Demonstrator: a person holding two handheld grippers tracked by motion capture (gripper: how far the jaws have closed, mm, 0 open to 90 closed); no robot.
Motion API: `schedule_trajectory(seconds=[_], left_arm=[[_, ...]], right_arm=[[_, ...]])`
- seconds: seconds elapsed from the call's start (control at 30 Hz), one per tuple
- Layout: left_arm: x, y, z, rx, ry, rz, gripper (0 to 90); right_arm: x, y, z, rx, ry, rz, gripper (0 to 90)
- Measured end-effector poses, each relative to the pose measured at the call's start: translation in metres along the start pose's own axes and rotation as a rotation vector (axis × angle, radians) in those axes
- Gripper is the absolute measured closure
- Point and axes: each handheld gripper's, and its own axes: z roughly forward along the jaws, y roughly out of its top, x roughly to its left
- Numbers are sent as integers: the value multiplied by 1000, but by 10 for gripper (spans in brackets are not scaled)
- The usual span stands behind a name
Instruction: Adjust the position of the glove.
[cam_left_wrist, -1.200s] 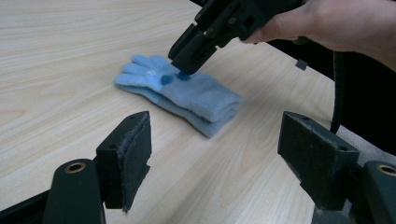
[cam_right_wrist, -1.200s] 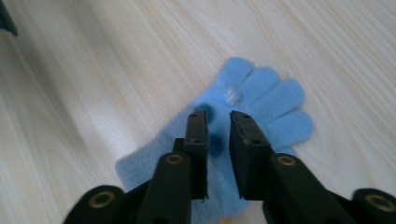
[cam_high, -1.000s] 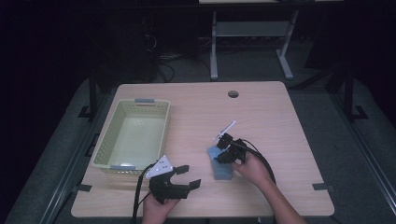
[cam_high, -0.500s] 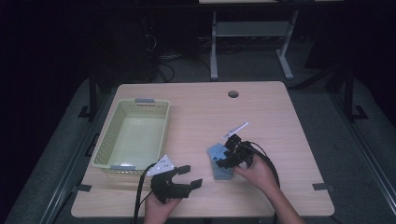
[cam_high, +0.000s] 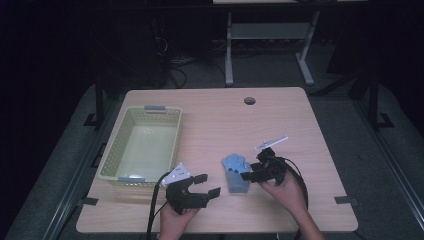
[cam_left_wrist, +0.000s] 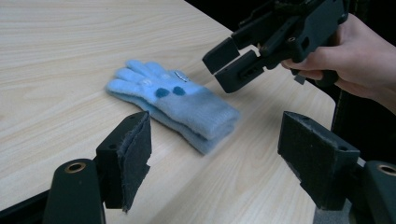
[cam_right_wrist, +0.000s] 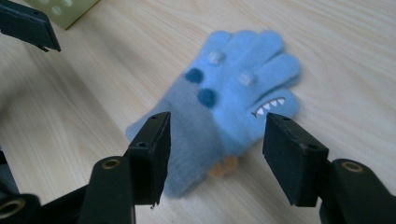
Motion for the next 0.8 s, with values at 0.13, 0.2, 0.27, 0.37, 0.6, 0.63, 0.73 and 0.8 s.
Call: schedule_trajectory(seconds=[0.13,0.2,0.27,0.37,0.6,0.63,0.73,0.8], left_arm=[[0,3,8,13,7,-21,255],[1,5,15,27,11,-39,255],[3,6,20,40,22,-62,255],[7,9,28,60,24,-118,255],[12,17,48,129,20,-195,289],[12,18,51,137,19,-211,296],[17,17,61,173,-9,-279,313],[18,16,63,179,-20,-306,325]], right_arm=[[-4,-7,-4,-35,8,47,397],[-7,-11,-5,-57,19,69,384],[-12,-14,-6,-76,30,91,379],[-15,-17,-8,-93,34,107,375],[-18,-21,-5,-100,61,145,393],[-18,-22,-4,-101,64,143,394],[-16,-21,-1,-101,73,152,394],[-16,-21,1,-102,85,161,399]])
